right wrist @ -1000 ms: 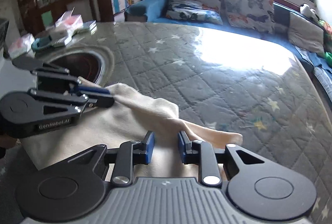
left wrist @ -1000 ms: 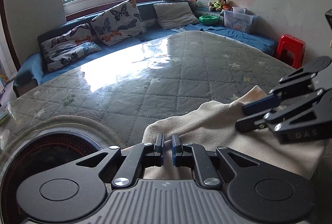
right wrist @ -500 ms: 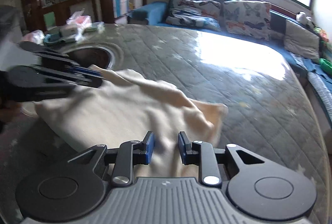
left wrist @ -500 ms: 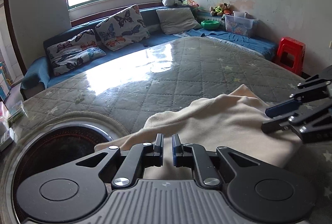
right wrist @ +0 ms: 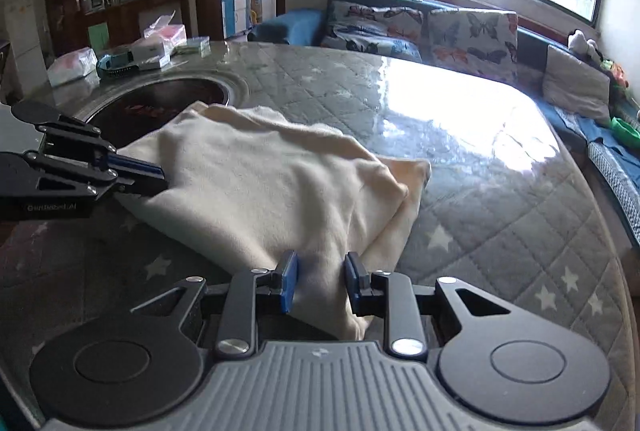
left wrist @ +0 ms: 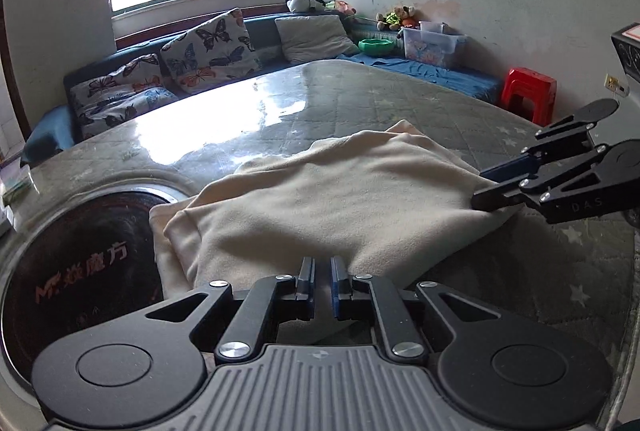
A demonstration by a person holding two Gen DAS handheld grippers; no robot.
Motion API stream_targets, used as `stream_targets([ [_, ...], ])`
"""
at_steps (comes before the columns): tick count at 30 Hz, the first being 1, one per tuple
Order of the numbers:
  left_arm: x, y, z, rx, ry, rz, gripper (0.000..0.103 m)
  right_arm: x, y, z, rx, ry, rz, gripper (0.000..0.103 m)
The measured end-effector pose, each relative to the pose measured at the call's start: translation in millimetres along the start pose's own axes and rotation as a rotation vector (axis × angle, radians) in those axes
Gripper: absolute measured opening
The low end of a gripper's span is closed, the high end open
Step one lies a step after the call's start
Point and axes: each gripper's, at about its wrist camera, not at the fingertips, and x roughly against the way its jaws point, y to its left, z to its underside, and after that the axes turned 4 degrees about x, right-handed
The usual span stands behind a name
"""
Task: Fold clothes
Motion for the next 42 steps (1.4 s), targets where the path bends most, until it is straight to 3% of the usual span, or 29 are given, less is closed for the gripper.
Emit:
stream_targets([
  [5, 7.4, 2.5, 2.9, 0.014, 0.007, 0.04, 0.008, 12.8, 0.0, 1.7, 0.021, 0.03, -0.003, 0.024],
  [10, 8.0, 14.8, -12.3, 0.066, -0.005, 0.061, 0.01, 14.7, -8.8, -28.9, -0.019, -0.065, -0.017, 0.024],
  [19, -1.2, 51.6, -8.7, 0.178, 0.006, 0.003, 0.01, -53.7, -33.7, -43.9, -0.107, -0.024, -0.038, 0.024],
  [23, 2.3, 67.4, -12.2, 0.239, -0.002, 0.016, 0.01, -50.4, -39.6, -47.5, -0.13, -0.031, -0.028, 0.025],
  [27, -7.5, 68.5, -28.5, 0.231, -0.024, -0.001, 0.01, -54.7, -37.6, -58.9, -0.136, -0.044, -0.045, 0.025],
  [35, -52.0, 84.4, -41.4, 0.264, 0.038, -0.083, 0.01, -88.8, -26.3, -85.6, -0.128, -0.016, -0.048, 0.026],
  [42, -30.8, 98.9, -38.2, 0.305, 0.007, -0.089, 0.012, -69.9, -7.6, -84.7, -0.011, -0.031, -0.03, 0.027],
])
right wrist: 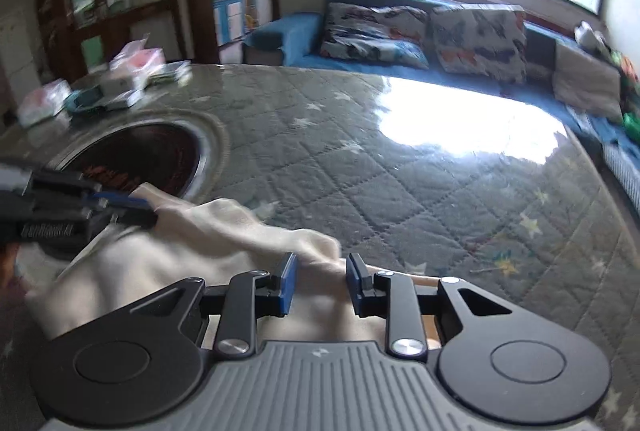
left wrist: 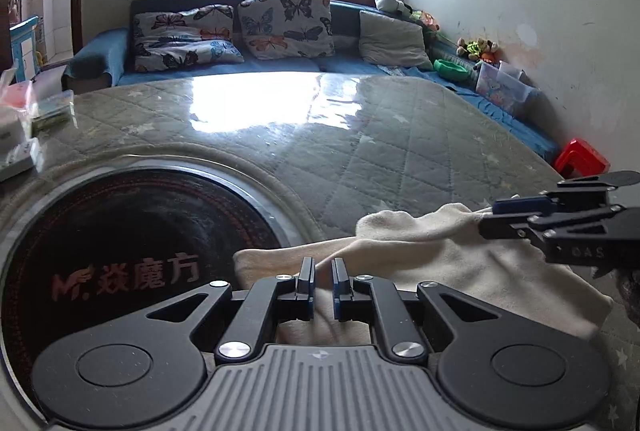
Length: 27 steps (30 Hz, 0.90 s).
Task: Fold clothes
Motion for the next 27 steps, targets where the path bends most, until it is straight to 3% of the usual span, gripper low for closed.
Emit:
stream_targets([
  [5, 22.9, 17.8, 11.8, 0.057, 0.002, -0.034, 0.014, 28.3, 44.2, 2.4, 0.137, -0.041, -0.08, 0.029],
  [7, 31.2, 22.9, 17.5, 0.082, 0.003, -0.048, 0.03, 36.4, 66.3, 4.0, 0.196, -0.055, -0.133, 0.034],
  [10, 42.3, 28.8, 26.1, 0.118, 0.006, -0.068, 0.033, 44.0, 104.8, 9.9, 0.321, -0.069, -0.201, 0.036],
  [11, 44.3, 30.6, 28.4, 0.135, 0.01, -0.069, 0.033, 44.8, 116.9, 12.3, 0.367, -0.074, -0.212, 0.039],
  [13, 47.7, 36.0, 32.4, 0.19, 0.024, -0.068, 0.044, 43.8, 138.7, 16.7, 0.454, -0.082, -0.22, 0.042],
  [17, 53.8, 42.7, 37.9, 0.277, 0.033, -0.04, 0.048, 31.1, 169.2, 24.1, 0.559, -0.073, -0.22, 0.042],
  [22, 58.3, 44.8, 38.1, 0.36, 0.03, -0.023, 0.056, 17.5, 182.9, 28.3, 0.569, -0.063, -0.173, 0.04],
  [25, 56.7, 46.0, 38.0, 0.417, 0.038, -0.008, 0.056, 17.2, 178.7, 22.0, 0.506, -0.057, -0.183, 0.021],
  [27, 53.9, 47.7, 37.9, 0.474, 0.053, 0.007, 0.056, 19.9, 169.1, 16.2, 0.429, -0.054, -0.211, 0.017],
])
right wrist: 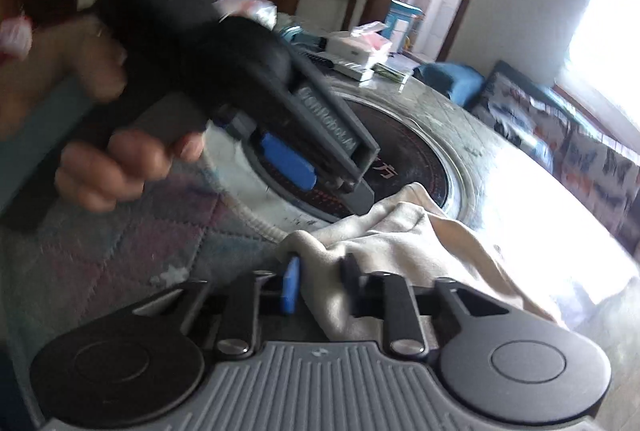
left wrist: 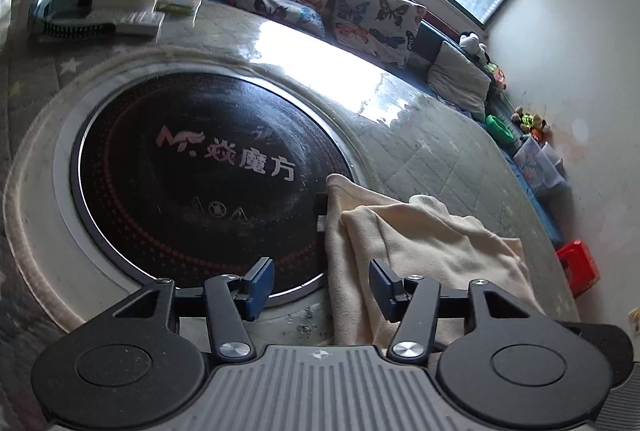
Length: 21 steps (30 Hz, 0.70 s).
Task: Fold clothes
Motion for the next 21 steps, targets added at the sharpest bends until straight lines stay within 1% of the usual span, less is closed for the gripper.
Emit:
stream_targets([
  [4, -3.3, 4.9, -2.0, 0.135, 0.028, 0.045, 0.057, 15.6, -23.8, -0.4, -0.15, -0.05, -0.049, 0.015],
  [6, -5.4, 6.3, -2.4, 0.203, 0.044, 0.087, 0.057, 24.2, -36.7, -0.4, -0.225, -0.08, -0.073, 0.014],
  [8, -7.4, 6.0, -2.2, 0.268, 0.052, 0.129, 0.057, 32.1, -44.9, 0.6, -0.264, -0.107, -0.081, 0.014],
  [11, -12.9, 2.0, -0.1, 0.34, 0.054, 0.171, 0.057, 40.4, -52.4, 4.6, -0.303, -0.132, -0.088, 0.014],
  [15, -21.7, -5.2, 4.9, 0.393, 0.077, 0.226, 0.056, 45.1, -51.9, 10.8, -0.308, -0.139, -0.103, 0.013],
  [17, -23.9, -6.2, 6.7, 0.416, 0.07, 0.246, 0.056, 46.1, -48.9, 13.0, -0.295, -0.134, -0.109, 0.013],
  [18, -24.9, -7.1, 6.4, 0.413, 0.067, 0.242, 0.054, 46.3, -48.0, 14.1, -0.293, -0.132, -0.112, 0.013],
  [19, -25.8, -7.9, 6.3, 0.407, 0.067, 0.234, 0.046, 46.2, -47.5, 15.3, -0.292, -0.13, -0.114, 0.013],
  [20, -26.6, -8.5, 6.2, 0.4, 0.067, 0.225, 0.041, 46.2, -46.9, 16.4, -0.291, -0.128, -0.117, 0.013],
  [21, -27.5, -9.2, 6.2, 0.394, 0.068, 0.216, 0.032, 46.0, -47.0, 17.1, -0.289, -0.124, -0.122, 0.013],
])
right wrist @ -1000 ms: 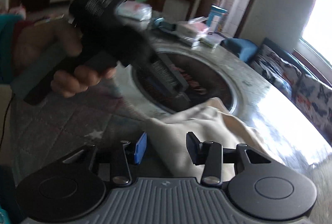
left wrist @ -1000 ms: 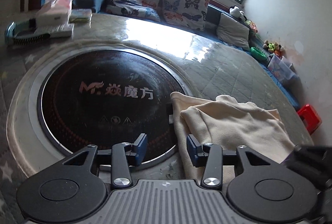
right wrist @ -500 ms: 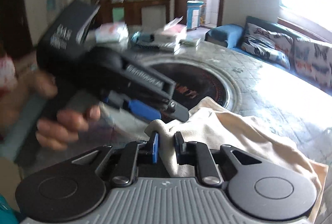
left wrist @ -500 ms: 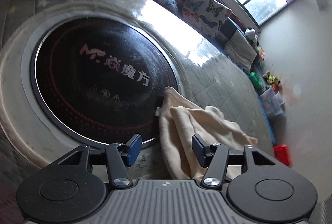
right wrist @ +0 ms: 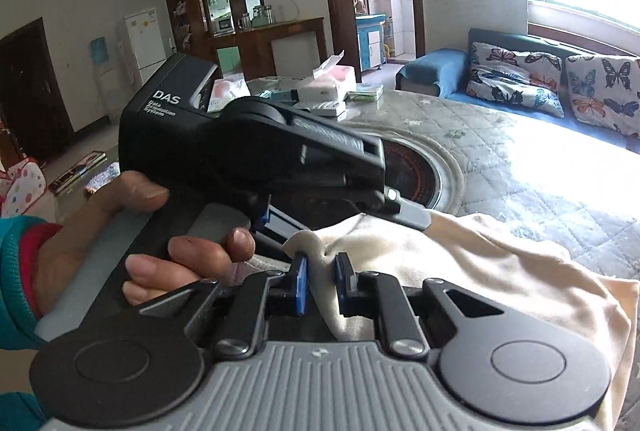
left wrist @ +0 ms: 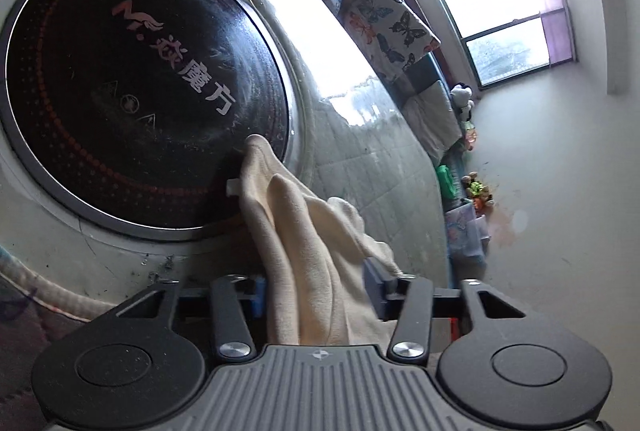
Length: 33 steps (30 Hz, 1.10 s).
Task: Fold clothes
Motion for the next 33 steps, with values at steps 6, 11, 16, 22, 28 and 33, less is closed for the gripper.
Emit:
stream_targets([
  [6, -2.8, 5.2, -3.3, -0.004, -0.01, -0.028, 0.016, 15.6, -16.3, 7.7, -0.07, -0.017, 0.011, 0.019],
  [11, -4.8, 7.0, -1.8, -0.024, -0.016, -0.041, 0.016, 40.1, -52.1, 22.4, -0.128, -0.004, 0.167, 0.021],
  [16, -5.6, 0.3, 3.5, -0.09, -0.033, -0.064, 0.016, 53.4, -104.3, 36.8, -0.218, 0.023, 0.36, 0.029],
  [22, -4.8, -5.0, 10.8, -0.151, -0.047, -0.087, 0.016, 52.3, -156.7, 61.7, -0.367, 0.032, 0.458, 0.038],
  [28, -4.1, -12.8, 16.9, -0.244, -0.063, -0.122, 0.016, 48.0, -171.4, 76.5, -0.447, -0.008, 0.391, 0.031],
  [33, -2.7, -30.6, 22.5, -0.345, -0.087, -0.137, 0.015, 53.2, -160.7, 69.6, -0.432, -0.046, 0.394, 0.011],
])
